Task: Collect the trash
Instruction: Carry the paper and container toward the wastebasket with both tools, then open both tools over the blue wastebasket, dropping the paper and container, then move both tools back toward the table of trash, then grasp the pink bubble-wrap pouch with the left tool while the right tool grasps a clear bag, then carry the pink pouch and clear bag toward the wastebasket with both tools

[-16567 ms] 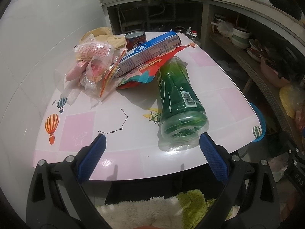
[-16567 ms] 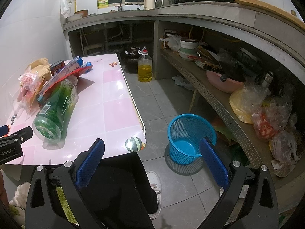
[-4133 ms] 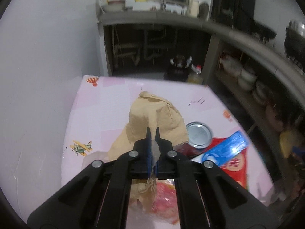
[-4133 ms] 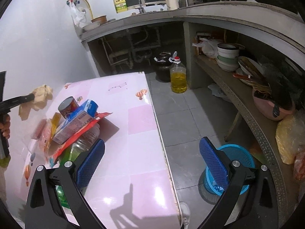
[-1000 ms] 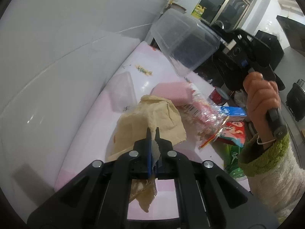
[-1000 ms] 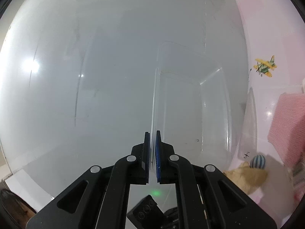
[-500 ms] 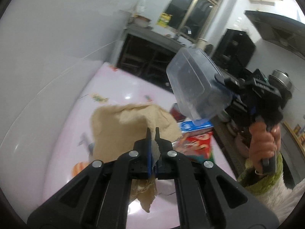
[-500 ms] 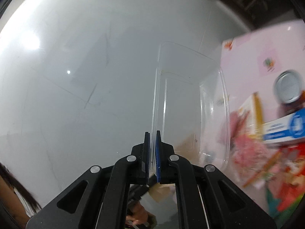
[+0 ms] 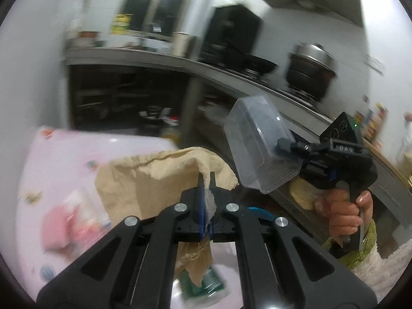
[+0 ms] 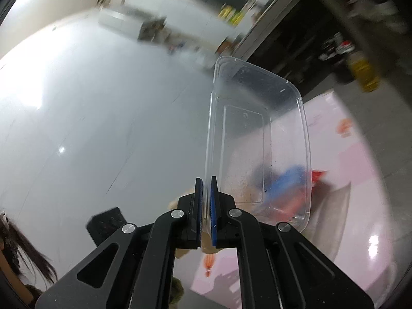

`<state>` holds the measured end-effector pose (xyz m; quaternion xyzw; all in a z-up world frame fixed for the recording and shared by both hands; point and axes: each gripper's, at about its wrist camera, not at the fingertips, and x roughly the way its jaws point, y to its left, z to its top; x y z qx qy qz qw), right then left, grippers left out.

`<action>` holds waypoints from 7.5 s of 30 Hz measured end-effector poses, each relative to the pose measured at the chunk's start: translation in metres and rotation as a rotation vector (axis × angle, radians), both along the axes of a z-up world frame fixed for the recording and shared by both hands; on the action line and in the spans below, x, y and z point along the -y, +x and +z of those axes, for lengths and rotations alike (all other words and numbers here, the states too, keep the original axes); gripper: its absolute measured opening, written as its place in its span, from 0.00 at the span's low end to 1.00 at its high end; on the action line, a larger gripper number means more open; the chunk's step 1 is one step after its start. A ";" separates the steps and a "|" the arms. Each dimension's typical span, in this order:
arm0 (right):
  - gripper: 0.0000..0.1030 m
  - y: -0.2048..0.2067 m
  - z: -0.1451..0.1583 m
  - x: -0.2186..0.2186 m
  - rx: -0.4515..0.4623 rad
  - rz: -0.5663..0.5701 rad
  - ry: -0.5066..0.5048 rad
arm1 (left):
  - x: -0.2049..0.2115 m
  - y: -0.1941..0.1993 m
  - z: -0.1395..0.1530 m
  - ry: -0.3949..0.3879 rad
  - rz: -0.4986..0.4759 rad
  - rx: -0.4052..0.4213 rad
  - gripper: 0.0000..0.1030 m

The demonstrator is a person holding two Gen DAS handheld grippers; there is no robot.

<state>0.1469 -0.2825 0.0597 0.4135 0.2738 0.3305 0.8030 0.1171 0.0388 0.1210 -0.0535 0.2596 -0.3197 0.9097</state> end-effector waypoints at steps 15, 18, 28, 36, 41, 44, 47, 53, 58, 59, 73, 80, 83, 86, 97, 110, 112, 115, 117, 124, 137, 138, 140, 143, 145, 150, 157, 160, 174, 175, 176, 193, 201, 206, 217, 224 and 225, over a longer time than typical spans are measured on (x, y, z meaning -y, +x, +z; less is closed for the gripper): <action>0.05 -0.091 -0.099 0.186 -0.264 -0.449 0.061 | 0.245 0.061 -0.039 0.152 -0.457 -0.236 0.01; 0.06 -0.098 -0.131 0.207 -0.331 -0.512 0.101 | 0.292 0.078 -0.068 0.210 -0.497 -0.341 0.01; 0.05 -0.099 -0.248 0.256 -0.515 -0.611 0.282 | 0.414 0.131 -0.182 0.398 -0.510 -0.673 0.01; 0.05 -0.108 -0.305 0.280 -0.617 -0.674 0.340 | 0.481 0.144 -0.245 0.424 -0.515 -0.814 0.01; 0.05 -0.112 -0.322 0.289 -0.649 -0.693 0.350 | 0.511 0.147 -0.272 0.464 -0.507 -0.811 0.01; 0.05 -0.110 -0.330 0.291 -0.665 -0.701 0.351 | 0.523 0.149 -0.296 0.517 -0.484 -0.821 0.09; 0.05 -0.108 -0.333 0.291 -0.678 -0.704 0.349 | 0.524 0.154 -0.315 0.554 -0.442 -0.839 0.32; 0.05 -0.102 -0.339 0.289 -0.693 -0.704 0.340 | 0.517 0.159 -0.313 0.548 -0.423 -0.808 0.37; 0.05 -0.095 -0.341 0.286 -0.710 -0.700 0.315 | 0.501 0.165 -0.285 0.532 -0.409 -0.768 0.38; 0.06 -0.091 -0.343 0.286 -0.718 -0.695 0.305 | 0.497 0.166 -0.277 0.531 -0.405 -0.749 0.40; 0.65 -0.003 -0.352 0.274 -0.784 -0.715 -0.141 | 0.329 0.139 -0.106 0.355 -0.337 -0.392 0.81; 0.65 -0.045 -0.317 0.252 -0.737 -0.715 -0.236 | 0.245 0.103 -0.081 0.299 -0.257 -0.302 0.87; 0.65 -0.061 -0.288 0.236 -0.714 -0.714 -0.346 | 0.222 0.088 -0.078 0.257 -0.253 -0.291 0.91; 0.73 -0.071 -0.255 0.220 -0.670 -0.715 -0.460 | 0.206 0.074 -0.077 0.221 -0.261 -0.276 0.92; 0.94 -0.093 -0.130 0.159 -0.409 -0.775 -0.750 | 0.155 0.033 -0.067 0.100 -0.162 -0.194 0.92; 0.94 -0.074 -0.051 0.052 -0.125 -0.686 -1.121 | 0.073 -0.008 -0.077 0.084 -0.060 -0.116 0.92; 0.94 -0.072 -0.049 0.040 -0.075 -0.619 -1.092 | 0.059 -0.013 -0.079 0.097 -0.027 -0.116 0.92; 0.94 -0.064 -0.047 0.023 -0.028 -0.516 -0.994 | 0.033 -0.017 -0.083 0.104 0.044 -0.131 0.92; 0.94 -0.057 -0.045 0.012 -0.027 -0.468 -0.949 | 0.010 -0.019 -0.085 0.089 0.109 -0.148 0.92; 0.94 -0.036 -0.039 -0.025 -0.017 -0.317 -0.819 | -0.051 -0.018 -0.091 0.079 0.282 -0.155 0.92; 0.94 -0.008 -0.033 -0.078 0.021 -0.103 -0.688 | -0.150 0.015 -0.106 0.089 0.533 -0.187 0.92; 0.94 -0.007 -0.032 -0.082 0.024 -0.090 -0.681 | -0.155 0.016 -0.107 0.104 0.544 -0.185 0.91; 0.91 -0.003 -0.030 -0.094 0.034 -0.050 -0.664 | -0.161 0.024 -0.114 0.168 0.547 -0.177 0.91; 0.88 0.004 -0.029 -0.111 0.037 0.003 -0.651 | -0.167 0.036 -0.126 0.231 0.534 -0.196 0.78; 0.85 0.009 -0.030 -0.124 0.033 0.042 -0.649 | -0.169 0.044 -0.131 0.248 0.524 -0.206 0.74; 0.81 0.022 -0.032 -0.150 0.023 0.122 -0.645 | -0.172 0.066 -0.142 0.274 0.490 -0.231 0.73; 0.79 0.034 -0.033 -0.176 0.016 0.187 -0.628 | -0.175 0.090 -0.159 0.294 0.465 -0.284 0.66; 0.77 0.042 -0.035 -0.183 -0.002 0.221 -0.600 | -0.179 0.093 -0.164 0.274 0.462 -0.297 0.64; 0.66 0.096 -0.070 -0.213 -0.209 0.333 -0.500 | -0.181 0.089 -0.162 0.255 0.431 -0.273 0.49; 0.65 0.099 -0.073 -0.214 -0.225 0.338 -0.495 | -0.181 0.087 -0.160 0.254 0.430 -0.269 0.48; 0.64 0.101 -0.075 -0.215 -0.236 0.339 -0.494 | -0.180 0.086 -0.159 0.251 0.429 -0.263 0.45; 0.53 0.134 -0.109 -0.250 -0.295 0.380 -0.564 | -0.218 0.071 -0.141 0.020 0.476 -0.231 0.29; 0.23 0.136 -0.121 -0.256 -0.322 0.432 -0.536 | -0.224 0.068 -0.138 -0.017 0.513 -0.225 0.26; 0.09 0.130 -0.114 -0.258 -0.294 0.474 -0.464 | -0.231 0.066 -0.135 -0.054 0.532 -0.225 0.24; 0.05 0.118 -0.093 -0.244 -0.244 0.499 -0.328 | -0.246 0.055 -0.123 -0.160 0.562 -0.227 0.22; 0.05 0.112 -0.079 -0.228 -0.212 0.482 -0.254 | -0.240 0.042 -0.098 -0.183 0.548 -0.183 0.22; 0.05 0.112 -0.076 -0.225 -0.207 0.475 -0.249 | -0.237 0.040 -0.093 -0.180 0.542 -0.172 0.22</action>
